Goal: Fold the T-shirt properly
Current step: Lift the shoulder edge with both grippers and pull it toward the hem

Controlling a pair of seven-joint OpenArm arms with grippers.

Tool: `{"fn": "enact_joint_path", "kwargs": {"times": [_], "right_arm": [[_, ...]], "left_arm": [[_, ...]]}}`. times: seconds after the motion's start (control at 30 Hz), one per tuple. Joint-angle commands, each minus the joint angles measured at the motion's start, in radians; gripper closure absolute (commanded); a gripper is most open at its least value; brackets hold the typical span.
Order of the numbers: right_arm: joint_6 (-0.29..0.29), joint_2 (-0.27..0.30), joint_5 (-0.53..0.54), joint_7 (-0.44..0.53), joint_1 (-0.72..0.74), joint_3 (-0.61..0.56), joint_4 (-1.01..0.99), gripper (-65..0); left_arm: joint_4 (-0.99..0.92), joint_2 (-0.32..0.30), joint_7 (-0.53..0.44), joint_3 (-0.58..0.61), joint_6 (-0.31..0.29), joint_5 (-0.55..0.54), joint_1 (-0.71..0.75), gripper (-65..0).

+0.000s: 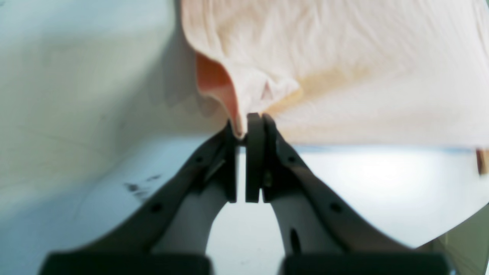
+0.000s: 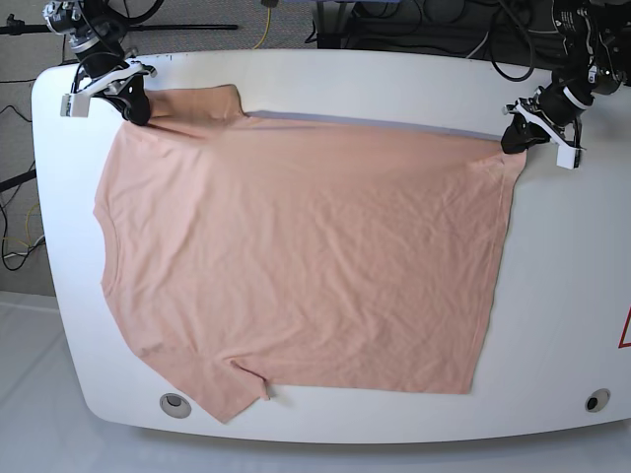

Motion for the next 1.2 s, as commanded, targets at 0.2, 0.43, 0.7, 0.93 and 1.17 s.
{"fn": "enact_joint_path", "kwargs": {"times": [0.2, 0.43, 0.7, 0.93, 1.17], "right_arm": [[0.010, 0.010, 0.010, 0.020, -0.045, -0.017, 0.052, 0.0], [0.010, 0.008, 0.026, 0.015, -0.018, -0.008, 0.078, 0.0], [0.010, 0.004, 0.021, 0.011, -0.001, -0.015, 0.076, 0.0], [0.010, 0.002, 0.009, 0.006, 0.024, -0.023, 0.065, 0.0], [0.010, 0.001, 0.005, -0.013, 0.076, -0.018, 0.068, 0.0]], "left_arm": [[0.014, -0.003, -0.027, -0.104, -0.009, -0.005, 0.029, 0.0], [0.022, -0.002, -0.002, -0.117, 0.001, -0.004, -0.028, 0.0], [0.019, -0.002, 0.001, -0.102, 0.005, 0.002, -0.075, 0.0], [0.016, -0.001, 0.002, -0.091, 0.014, 0.006, -0.105, 0.0], [0.009, 0.002, 0.009, -0.075, 0.029, 0.004, -0.138, 0.0]]}}
